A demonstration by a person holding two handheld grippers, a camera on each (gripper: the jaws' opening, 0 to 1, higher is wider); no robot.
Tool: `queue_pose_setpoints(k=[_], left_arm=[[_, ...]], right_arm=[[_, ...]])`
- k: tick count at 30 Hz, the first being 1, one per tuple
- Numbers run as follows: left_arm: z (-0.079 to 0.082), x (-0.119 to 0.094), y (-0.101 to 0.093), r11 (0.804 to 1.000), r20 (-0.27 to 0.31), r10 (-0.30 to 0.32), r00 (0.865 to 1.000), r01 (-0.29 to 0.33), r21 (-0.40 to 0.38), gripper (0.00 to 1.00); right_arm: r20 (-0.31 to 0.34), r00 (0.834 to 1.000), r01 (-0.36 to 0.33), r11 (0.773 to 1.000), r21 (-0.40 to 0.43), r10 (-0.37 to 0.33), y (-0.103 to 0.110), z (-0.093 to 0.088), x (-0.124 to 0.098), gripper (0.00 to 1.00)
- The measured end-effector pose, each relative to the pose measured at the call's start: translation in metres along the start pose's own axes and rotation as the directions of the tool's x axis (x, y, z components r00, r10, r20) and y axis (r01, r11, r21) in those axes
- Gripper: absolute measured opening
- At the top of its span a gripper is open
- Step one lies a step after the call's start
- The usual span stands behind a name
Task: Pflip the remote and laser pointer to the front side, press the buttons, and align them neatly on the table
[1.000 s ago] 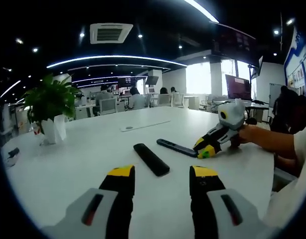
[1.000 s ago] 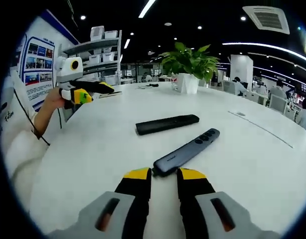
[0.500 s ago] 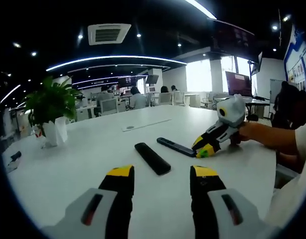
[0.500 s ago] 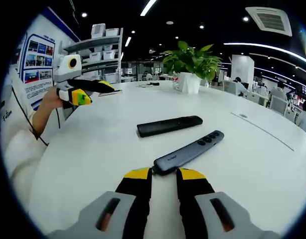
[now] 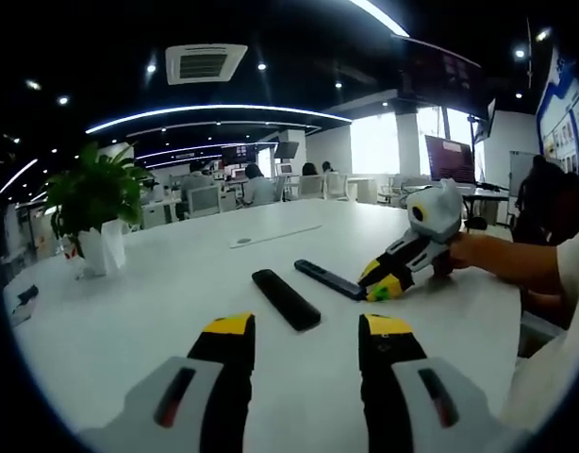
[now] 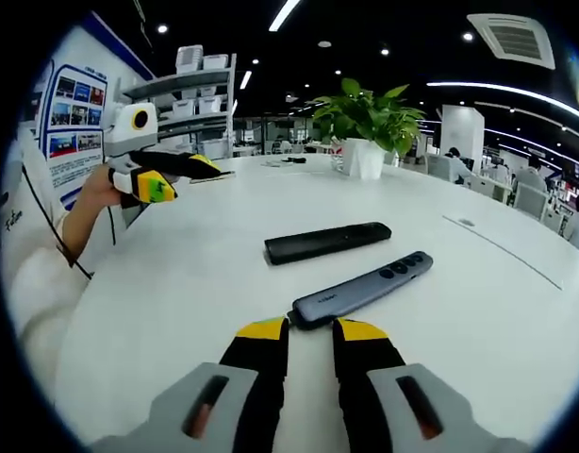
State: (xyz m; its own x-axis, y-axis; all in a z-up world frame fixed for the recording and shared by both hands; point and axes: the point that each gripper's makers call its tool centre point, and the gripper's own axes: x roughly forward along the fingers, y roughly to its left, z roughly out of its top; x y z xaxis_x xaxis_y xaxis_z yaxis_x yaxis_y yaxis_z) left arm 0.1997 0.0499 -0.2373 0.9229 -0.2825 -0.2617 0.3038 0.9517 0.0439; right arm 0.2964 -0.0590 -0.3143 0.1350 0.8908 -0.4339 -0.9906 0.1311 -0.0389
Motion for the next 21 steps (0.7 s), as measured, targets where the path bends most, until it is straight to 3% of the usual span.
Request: queue_pose_setpoints(k=[21], left_arm=[[-0.0006,-0.0027,-0.0002,1.0,-0.002,0.0,1.0,0.0,0.002,0.45]], right_arm=[[-0.002,0.999,0.034,0.999,0.018,-0.034,-0.0041,-0.0009,0.0018,0.22]])
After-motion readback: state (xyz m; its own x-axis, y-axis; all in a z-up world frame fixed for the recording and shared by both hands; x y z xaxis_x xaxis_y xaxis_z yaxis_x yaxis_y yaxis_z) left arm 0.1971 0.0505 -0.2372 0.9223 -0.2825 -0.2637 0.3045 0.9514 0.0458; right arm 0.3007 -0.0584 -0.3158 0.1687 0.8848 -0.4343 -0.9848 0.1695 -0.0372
